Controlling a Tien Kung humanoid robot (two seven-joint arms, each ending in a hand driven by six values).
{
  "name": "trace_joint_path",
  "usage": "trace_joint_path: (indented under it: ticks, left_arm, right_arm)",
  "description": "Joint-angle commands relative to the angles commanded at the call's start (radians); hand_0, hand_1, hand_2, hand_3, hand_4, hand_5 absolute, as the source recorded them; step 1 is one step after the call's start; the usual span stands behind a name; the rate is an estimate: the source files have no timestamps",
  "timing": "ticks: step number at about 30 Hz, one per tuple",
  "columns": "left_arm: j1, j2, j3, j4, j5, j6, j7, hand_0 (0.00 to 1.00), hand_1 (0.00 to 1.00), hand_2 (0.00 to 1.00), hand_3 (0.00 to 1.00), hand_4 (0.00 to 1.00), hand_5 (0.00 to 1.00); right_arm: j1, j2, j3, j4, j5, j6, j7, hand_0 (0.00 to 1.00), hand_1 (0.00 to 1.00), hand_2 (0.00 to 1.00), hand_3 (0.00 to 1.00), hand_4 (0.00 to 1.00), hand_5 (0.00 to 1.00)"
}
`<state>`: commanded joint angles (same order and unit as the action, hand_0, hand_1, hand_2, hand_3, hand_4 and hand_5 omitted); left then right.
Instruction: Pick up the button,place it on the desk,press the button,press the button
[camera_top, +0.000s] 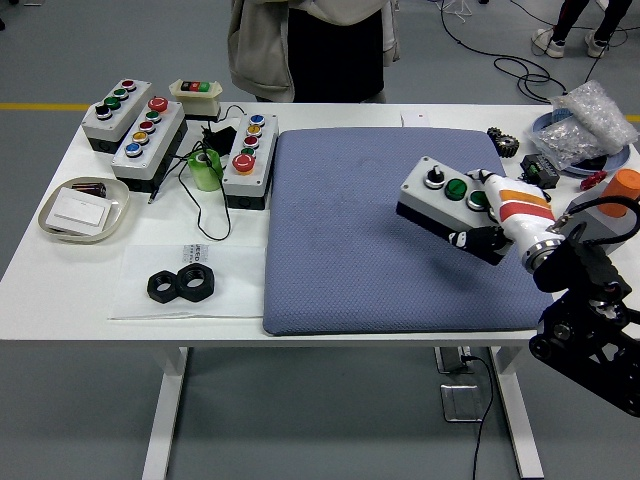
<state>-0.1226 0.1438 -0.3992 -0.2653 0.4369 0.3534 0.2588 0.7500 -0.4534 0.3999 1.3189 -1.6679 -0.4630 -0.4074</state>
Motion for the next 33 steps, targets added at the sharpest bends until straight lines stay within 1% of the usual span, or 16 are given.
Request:
trace_joint_path:
  ticks: [3, 4, 5, 7, 9, 13, 16, 17, 19, 22, 23, 28, 29, 31, 33]
  left_arm:
    - [-0.001, 0.000, 0.002, 0.000, -0.002, 0.000, 0.000, 0.737, 0.773, 0.846, 0.761, 0.526, 0.998]
    - [-0.002, 0.000, 0.001, 0.000, -0.001, 0.000, 0.000, 0.737, 0.773, 0.846, 0.761, 0.526, 0.998]
    - [-0.002, 0.000, 0.001, 0.000, -0.001, 0.000, 0.000, 0.738, 0.773, 0.846, 0.761, 0.526, 0.998]
    - [-0.003, 0.000, 0.001, 0.000, -0.001, 0.001, 0.000, 0.738, 0.773, 0.846, 0.761, 0.526, 0.998]
    - [-0.004, 0.000, 0.002, 0.000, -0.002, 0.001, -0.001, 0.738, 0.773, 0.846, 0.761, 0.526, 0.998]
    - [-0.004, -0.001, 0.003, -0.001, -0.005, 0.002, -0.001, 0.738, 0.773, 0.846, 0.761, 0.526, 0.998]
    - [-0.005, -0.001, 0.003, -0.001, -0.004, 0.002, 0.000, 0.738, 0.773, 0.846, 0.761, 0.526, 0.998]
    - [-0.005, -0.001, 0.003, -0.001, -0.004, 0.002, 0.000, 0.738, 0.773, 0.846, 0.761, 0.525, 0.998]
    - [-0.005, -0.001, 0.003, -0.001, -0.004, 0.002, 0.000, 0.738, 0.773, 0.846, 0.761, 0.525, 0.998]
    - [-0.005, -0.002, 0.002, -0.001, -0.003, 0.002, 0.001, 0.738, 0.773, 0.846, 0.761, 0.525, 0.998]
    - [-0.005, -0.002, 0.002, -0.001, -0.003, 0.002, 0.001, 0.738, 0.773, 0.846, 0.761, 0.526, 0.998]
    - [-0.005, -0.002, 0.002, -0.001, -0.004, 0.002, 0.001, 0.738, 0.773, 0.846, 0.761, 0.526, 0.998]
    - [-0.005, -0.002, 0.002, -0.001, -0.003, 0.002, 0.001, 0.738, 0.773, 0.845, 0.761, 0.526, 0.998]
    - [-0.006, -0.003, 0.001, -0.001, -0.003, 0.002, 0.002, 0.738, 0.773, 0.845, 0.761, 0.526, 0.998]
    - [-0.006, -0.003, 0.001, -0.001, -0.002, 0.002, 0.002, 0.738, 0.773, 0.845, 0.761, 0.526, 0.998]
  right_arm:
    - [0.025, 0.005, -0.034, -0.012, 0.019, 0.028, 0.116, 0.306, 0.239, 0.379, 0.647, 0.746, 0.038]
    - [0.035, 0.008, -0.045, -0.019, 0.020, 0.046, 0.153, 0.306, 0.239, 0.379, 0.647, 0.746, 0.038]
    - [0.045, 0.013, -0.056, -0.028, 0.020, 0.068, 0.191, 0.284, 0.224, 0.367, 0.639, 0.739, 0.045]
    - [0.065, 0.022, -0.080, -0.043, 0.017, 0.099, 0.258, 0.284, 0.224, 0.367, 0.639, 0.739, 0.045]
    - [0.077, 0.030, -0.093, -0.051, 0.007, 0.116, 0.305, 0.284, 0.224, 0.367, 0.639, 0.739, 0.045]
    - [0.098, 0.047, -0.116, -0.070, 0.002, 0.142, 0.362, 0.269, 0.221, 0.366, 0.639, 0.745, 0.054]
    - [0.115, 0.060, -0.137, -0.097, -0.005, 0.162, 0.387, 0.269, 0.221, 0.366, 0.639, 0.745, 0.054]
    - [0.116, 0.061, -0.139, -0.100, -0.006, 0.164, 0.389, 0.278, 0.234, 0.369, 0.658, 0.755, 0.066]
    - [0.119, 0.064, -0.143, -0.109, -0.011, 0.169, 0.390, 0.278, 0.234, 0.369, 0.658, 0.755, 0.066]
    - [0.122, 0.075, -0.148, -0.138, -0.028, 0.190, 0.380, 0.278, 0.234, 0.369, 0.658, 0.755, 0.066]
    - [0.122, 0.076, -0.147, -0.143, -0.032, 0.198, 0.375, 0.314, 0.288, 0.404, 0.749, 0.865, 0.224]
    - [0.119, 0.077, -0.138, -0.150, -0.060, 0.240, 0.349, 0.314, 0.288, 0.404, 0.749, 0.865, 0.224]
    - [0.119, 0.077, -0.136, -0.151, -0.066, 0.247, 0.343, 0.380, 0.377, 0.509, 0.848, 0.904, 0.282]
    - [0.118, 0.077, -0.130, -0.152, -0.077, 0.260, 0.336, 0.380, 0.377, 0.509, 0.848, 0.904, 0.282]
    - [0.117, 0.076, -0.126, -0.152, -0.082, 0.263, 0.335, 0.380, 0.377, 0.509, 0.848, 0.904, 0.282]
